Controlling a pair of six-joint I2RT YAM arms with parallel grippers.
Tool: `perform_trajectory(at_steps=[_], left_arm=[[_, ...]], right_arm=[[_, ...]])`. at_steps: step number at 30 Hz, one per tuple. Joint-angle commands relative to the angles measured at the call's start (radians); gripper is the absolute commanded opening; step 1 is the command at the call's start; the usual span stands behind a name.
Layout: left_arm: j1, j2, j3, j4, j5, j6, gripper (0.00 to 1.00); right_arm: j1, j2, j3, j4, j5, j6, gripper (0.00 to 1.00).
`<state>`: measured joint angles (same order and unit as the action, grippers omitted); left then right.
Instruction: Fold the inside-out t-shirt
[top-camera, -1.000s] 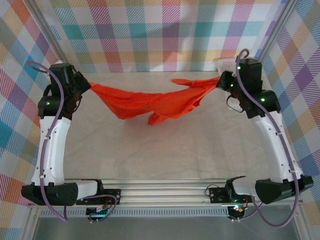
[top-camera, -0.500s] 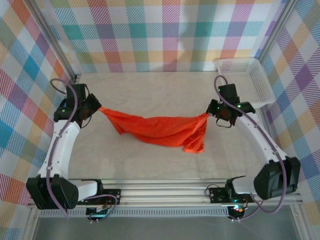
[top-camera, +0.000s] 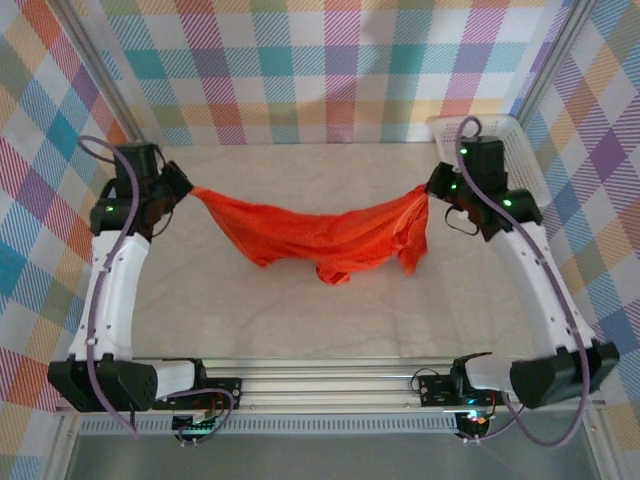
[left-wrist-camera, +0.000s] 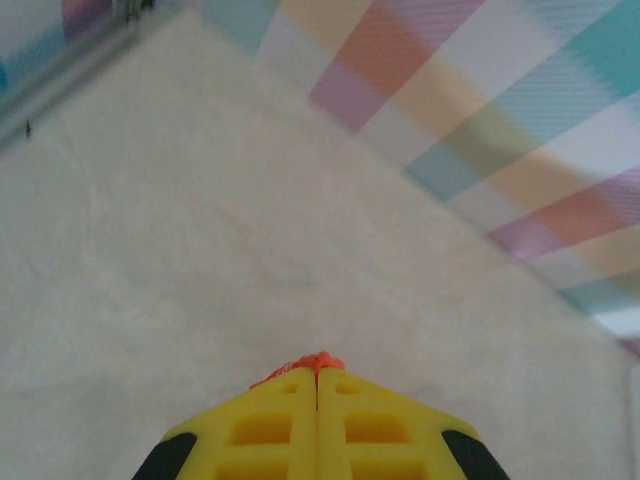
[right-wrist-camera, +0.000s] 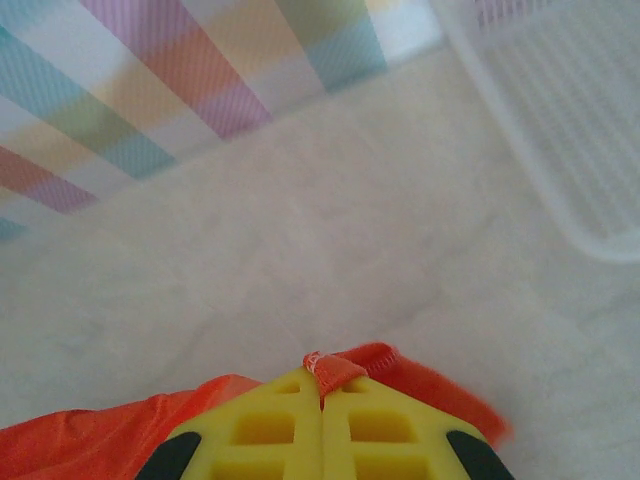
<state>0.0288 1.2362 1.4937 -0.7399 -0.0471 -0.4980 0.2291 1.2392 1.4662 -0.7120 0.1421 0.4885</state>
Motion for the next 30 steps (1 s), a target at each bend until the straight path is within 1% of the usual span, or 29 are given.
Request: perform_trajectory(at_steps=[1,5,8,11,14,18,20,23,25,26,27,28,30], left_arm=[[0.013,-0.092,0.148,-0.077,-0.08,0.057,0.0],[0.013,-0.155,0.227,-0.114,-0.119,0.083,0.0],[0.013,-0.214,0.219,-0.105,-0.141,0.088,0.0],[0.013,-0.244,0.203,-0.089,-0.147,0.092,0.0],[0.013,-0.226,0.173,-0.073,-0.123,0.092,0.0],[0.012,-0.148,0.082,-0.03,-0.048,0.08,0.0],[0.013,-0.091,0.002,0.021,-0.015,0.059,0.0],[0.012,0.026,-0.104,0.088,-0.01,0.02,0.0],[0.011,0.119,-0.16,0.137,-0.007,-0.014,0.0],[0.009,0.164,-0.173,0.155,-0.004,-0.026,0.0],[0.007,0.215,-0.181,0.172,0.003,-0.04,0.0],[0.001,0.265,-0.184,0.189,0.007,-0.048,0.0],[-0.009,0.348,-0.171,0.193,0.025,-0.05,0.0]], right_arm=[[-0.005,-0.107,0.065,-0.038,0.008,-0.023,0.0],[-0.005,-0.176,0.112,-0.098,-0.025,-0.009,0.0],[-0.005,-0.218,0.138,-0.12,-0.039,-0.005,0.0],[-0.005,-0.211,0.171,-0.133,-0.033,-0.019,0.0],[-0.005,-0.154,0.176,-0.13,-0.027,-0.042,0.0],[-0.005,-0.059,0.1,-0.046,-0.019,-0.061,0.02],[-0.005,0.009,0.058,0.005,0.003,-0.069,0.03],[-0.008,0.141,0.01,0.083,0.04,-0.082,0.08],[-0.014,0.262,0.003,0.129,0.046,-0.086,0.11],[-0.017,0.322,0.019,0.138,0.046,-0.09,0.15],[-0.019,0.398,0.056,0.127,0.042,-0.099,0.26],[-0.02,0.477,0.111,0.087,0.04,-0.109,0.41],[-0.019,0.611,0.269,-0.067,0.015,-0.112,0.57]])
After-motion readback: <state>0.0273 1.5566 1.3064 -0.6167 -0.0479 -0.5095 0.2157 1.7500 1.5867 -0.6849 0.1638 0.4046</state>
